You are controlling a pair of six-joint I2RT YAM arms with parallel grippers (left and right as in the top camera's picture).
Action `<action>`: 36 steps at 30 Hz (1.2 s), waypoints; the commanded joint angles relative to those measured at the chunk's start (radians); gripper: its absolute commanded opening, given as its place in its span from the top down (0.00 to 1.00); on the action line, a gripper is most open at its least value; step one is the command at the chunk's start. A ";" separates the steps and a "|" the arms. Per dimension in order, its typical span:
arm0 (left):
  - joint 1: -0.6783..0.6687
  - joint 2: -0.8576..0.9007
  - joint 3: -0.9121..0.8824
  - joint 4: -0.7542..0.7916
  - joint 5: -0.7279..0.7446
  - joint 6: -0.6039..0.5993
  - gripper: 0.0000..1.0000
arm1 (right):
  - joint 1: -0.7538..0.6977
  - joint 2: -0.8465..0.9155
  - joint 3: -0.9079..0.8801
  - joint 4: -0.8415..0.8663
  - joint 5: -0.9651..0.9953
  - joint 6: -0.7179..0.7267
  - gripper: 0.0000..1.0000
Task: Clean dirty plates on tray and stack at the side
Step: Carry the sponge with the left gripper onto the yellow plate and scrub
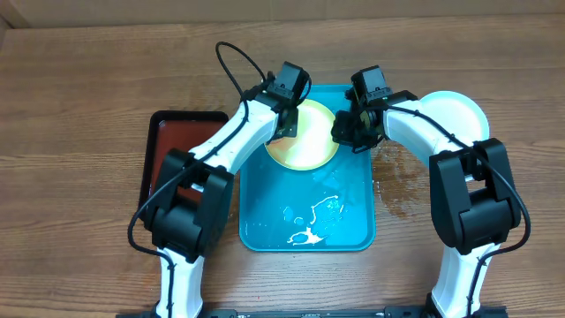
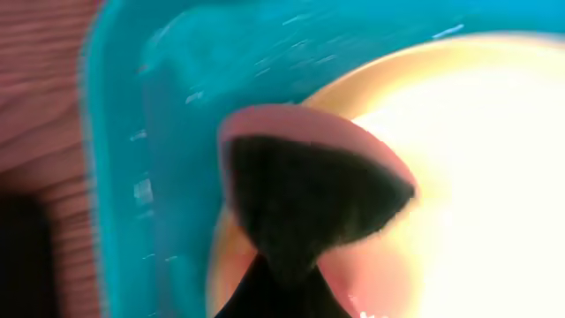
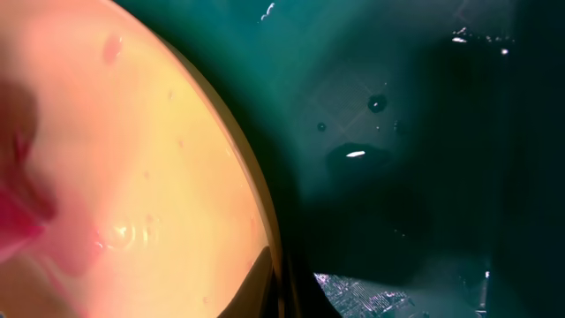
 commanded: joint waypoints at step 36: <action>0.022 0.039 0.074 -0.040 -0.339 0.021 0.96 | -0.005 0.010 0.034 -0.013 -0.014 -0.015 0.96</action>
